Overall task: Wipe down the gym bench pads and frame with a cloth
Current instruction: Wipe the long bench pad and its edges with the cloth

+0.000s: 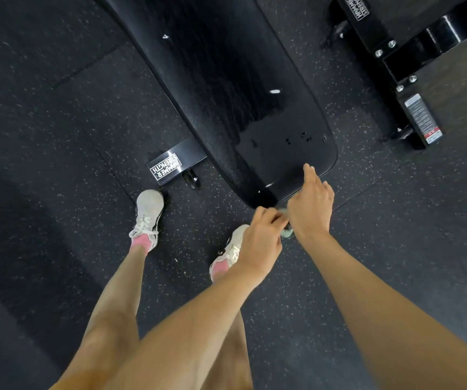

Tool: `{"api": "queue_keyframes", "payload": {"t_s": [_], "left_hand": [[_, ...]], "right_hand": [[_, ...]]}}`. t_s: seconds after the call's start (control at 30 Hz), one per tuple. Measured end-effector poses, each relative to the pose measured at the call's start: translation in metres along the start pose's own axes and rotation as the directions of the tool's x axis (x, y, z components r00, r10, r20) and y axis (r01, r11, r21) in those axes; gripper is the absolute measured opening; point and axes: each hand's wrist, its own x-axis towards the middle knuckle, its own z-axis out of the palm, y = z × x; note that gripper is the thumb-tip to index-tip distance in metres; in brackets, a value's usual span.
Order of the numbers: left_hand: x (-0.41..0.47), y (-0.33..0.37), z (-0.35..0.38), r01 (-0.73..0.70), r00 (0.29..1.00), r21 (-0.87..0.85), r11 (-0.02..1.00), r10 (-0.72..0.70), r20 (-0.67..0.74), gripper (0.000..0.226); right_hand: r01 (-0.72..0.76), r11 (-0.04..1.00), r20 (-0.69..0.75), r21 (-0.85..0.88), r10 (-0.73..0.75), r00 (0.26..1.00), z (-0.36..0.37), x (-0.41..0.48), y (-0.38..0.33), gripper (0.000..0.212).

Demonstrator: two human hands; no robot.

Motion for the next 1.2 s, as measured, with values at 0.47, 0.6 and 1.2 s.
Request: {"api": "queue_keyframes", "payload": {"t_s": [0.47, 0.6, 1.2], "left_hand": [[0.096, -0.014, -0.051, 0.190, 0.968, 0.193, 0.963, -0.150, -0.203, 0.045], [0.060, 0.000, -0.024, 0.053, 0.998, 0.190, 0.980, -0.044, -0.052, 0.042], [0.146, -0.015, -0.071, 0.237, 0.950, 0.224, 0.945, -0.177, -0.258, 0.043]], "right_hand": [[0.032, 0.990, -0.030, 0.135, -0.029, 0.999, -0.005, 0.007, 0.011, 0.062], [-0.001, 0.976, -0.024, 0.217, 0.006, 1.000, -0.007, 0.013, 0.014, 0.061], [-0.042, 0.920, -0.005, 0.391, 0.048, 0.999, -0.009, 0.014, 0.022, 0.061]]}}
